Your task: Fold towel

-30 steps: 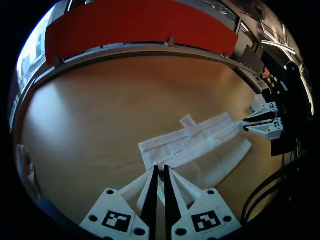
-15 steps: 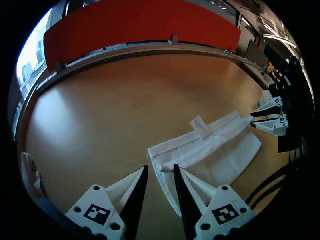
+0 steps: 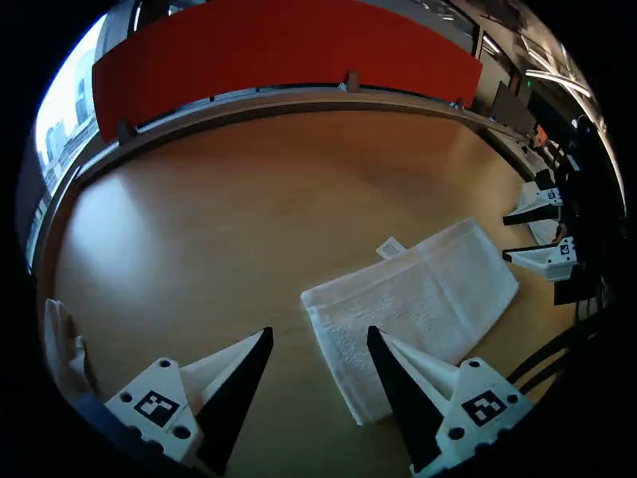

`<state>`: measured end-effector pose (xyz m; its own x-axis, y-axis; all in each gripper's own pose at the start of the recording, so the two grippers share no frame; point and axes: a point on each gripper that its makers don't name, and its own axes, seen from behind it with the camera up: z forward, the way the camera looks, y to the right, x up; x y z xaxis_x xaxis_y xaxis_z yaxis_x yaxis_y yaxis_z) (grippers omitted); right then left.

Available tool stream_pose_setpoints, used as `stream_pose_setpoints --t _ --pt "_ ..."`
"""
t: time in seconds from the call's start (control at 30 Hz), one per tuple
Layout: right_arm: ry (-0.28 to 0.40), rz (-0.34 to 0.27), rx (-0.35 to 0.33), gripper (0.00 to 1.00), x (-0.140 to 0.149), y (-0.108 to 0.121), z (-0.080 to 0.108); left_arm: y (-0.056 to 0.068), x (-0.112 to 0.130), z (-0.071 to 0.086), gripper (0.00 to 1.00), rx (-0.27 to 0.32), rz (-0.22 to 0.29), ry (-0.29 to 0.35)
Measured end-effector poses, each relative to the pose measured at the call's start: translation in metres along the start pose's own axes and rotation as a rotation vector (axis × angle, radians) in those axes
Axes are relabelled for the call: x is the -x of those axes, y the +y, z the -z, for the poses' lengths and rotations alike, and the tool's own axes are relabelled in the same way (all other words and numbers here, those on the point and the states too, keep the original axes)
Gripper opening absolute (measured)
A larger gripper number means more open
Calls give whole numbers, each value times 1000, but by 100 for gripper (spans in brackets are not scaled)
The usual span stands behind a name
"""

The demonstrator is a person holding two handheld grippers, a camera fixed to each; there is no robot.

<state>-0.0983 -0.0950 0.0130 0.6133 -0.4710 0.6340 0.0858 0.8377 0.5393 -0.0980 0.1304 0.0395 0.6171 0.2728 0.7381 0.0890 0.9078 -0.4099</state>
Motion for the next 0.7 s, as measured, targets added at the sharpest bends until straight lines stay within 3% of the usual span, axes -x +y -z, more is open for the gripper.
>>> stream_pose_setpoints --t 0.33,0.7 --pt "-3 -4 -11 90 16 -13 15 4 18 20 87 -6 19 2" --pt "-1 -31 -16 90 39 -27 39 5 61 48 87 -42 58 -7"
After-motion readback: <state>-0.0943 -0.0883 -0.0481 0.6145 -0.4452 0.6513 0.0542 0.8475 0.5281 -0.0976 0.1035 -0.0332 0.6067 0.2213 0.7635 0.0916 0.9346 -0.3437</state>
